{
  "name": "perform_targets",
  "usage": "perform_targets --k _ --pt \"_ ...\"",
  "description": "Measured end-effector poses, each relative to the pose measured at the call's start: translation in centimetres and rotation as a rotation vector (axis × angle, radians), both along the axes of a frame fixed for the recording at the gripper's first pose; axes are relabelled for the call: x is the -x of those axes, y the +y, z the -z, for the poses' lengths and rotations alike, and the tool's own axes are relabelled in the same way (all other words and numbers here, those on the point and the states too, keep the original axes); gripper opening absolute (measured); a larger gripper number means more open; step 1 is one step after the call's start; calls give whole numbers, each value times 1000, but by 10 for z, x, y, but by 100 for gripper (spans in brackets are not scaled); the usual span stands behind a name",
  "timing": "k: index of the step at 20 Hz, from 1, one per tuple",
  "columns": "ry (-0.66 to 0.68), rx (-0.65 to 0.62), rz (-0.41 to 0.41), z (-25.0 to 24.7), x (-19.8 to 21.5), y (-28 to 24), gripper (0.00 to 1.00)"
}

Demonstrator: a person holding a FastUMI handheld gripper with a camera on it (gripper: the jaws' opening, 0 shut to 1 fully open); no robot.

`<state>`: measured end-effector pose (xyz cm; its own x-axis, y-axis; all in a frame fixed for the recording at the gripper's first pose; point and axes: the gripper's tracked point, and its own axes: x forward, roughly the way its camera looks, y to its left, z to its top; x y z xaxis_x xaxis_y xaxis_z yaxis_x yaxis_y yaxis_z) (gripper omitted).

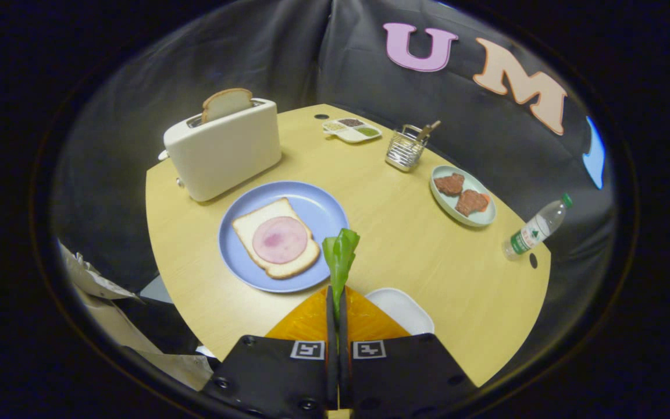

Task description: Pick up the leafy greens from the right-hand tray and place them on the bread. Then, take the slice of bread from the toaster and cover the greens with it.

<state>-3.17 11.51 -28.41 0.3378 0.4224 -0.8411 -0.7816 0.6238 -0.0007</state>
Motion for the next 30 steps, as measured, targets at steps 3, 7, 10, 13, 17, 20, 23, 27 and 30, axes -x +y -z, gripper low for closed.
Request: perform_targets --k 3,7,10,13,17,20,23,27,30 --pt "0 -6 -32 -2 3 20 4" --pt "3 -17 -72 -4 7 45 4" --pt "8 -24 -102 -6 11 64 4" --pt "16 -32 -134 -6 16 82 4" --pt "30 -42 -181 -2 24 108 4" --pt "43 -49 -211 1 30 126 4" --pt "60 -58 -235 3 35 140 4" --pt "81 -67 -265 4 41 156 4" --pt "103 -66 -289 10 45 163 4"
